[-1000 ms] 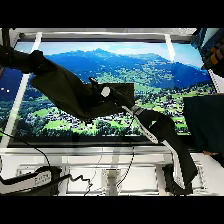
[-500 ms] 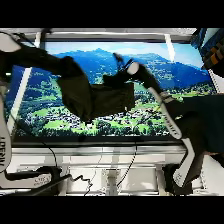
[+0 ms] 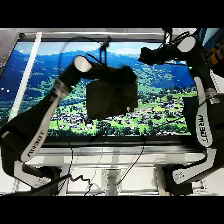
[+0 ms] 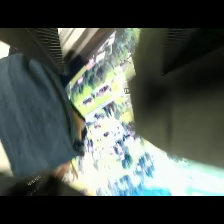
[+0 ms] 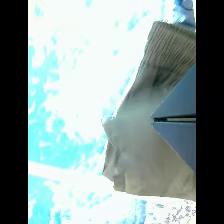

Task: Fold the clothes and pants, and hang the long-sleeved shirts on hangers.

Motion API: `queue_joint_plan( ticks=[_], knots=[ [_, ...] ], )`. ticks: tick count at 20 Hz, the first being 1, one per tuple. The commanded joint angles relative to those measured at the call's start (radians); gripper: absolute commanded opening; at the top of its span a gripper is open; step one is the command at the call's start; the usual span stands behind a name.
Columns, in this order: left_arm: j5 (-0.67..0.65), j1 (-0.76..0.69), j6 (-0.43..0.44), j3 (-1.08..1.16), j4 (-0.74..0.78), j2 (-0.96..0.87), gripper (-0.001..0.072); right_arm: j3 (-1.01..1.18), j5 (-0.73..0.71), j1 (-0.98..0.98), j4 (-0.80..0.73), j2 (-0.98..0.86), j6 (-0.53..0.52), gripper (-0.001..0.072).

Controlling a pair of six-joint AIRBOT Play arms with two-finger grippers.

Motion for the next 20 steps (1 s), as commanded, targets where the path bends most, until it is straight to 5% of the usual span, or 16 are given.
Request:
queue_joint_plan(
  ticks=[1,6,9,10,13,15,20],
  knots=[
    [0.008,-0.064,0.004,0.001,-0.004,-0.043,0.0692,0.000,0.068,-0.045,-0.093,0.023,-0.036,0.0028],
    [-0.093,0.008,0.019,0.001,0.002,-0.041,0.0663,-0.026,0.198,-0.127,-0.245,0.020,-0.130,0.0026],
    [-0.169,0.073,0.024,0.001,0.050,-0.041,0.0132,-0.132,0.237,-0.216,-0.135,0.020,-0.239,0.0026],
    [-0.205,0.093,0.029,0.001,0.050,-0.041,0.0019,-0.186,0.233,-0.247,-0.058,0.020,-0.276,0.0026],
    [-0.266,0.137,0.077,0.001,0.053,-0.041,0.0016,-0.388,0.149,-0.306,0.162,0.015,-0.300,0.0061],
    [-0.278,0.155,0.077,0.001,0.053,-0.041,0.0016,-0.492,0.050,-0.292,0.207,0.007,-0.252,0.0528],
    [-0.283,0.161,0.077,0.001,0.052,-0.041,0.0016,-0.534,-0.050,-0.183,0.307,-0.105,-0.157,0.0573]
  ],
)
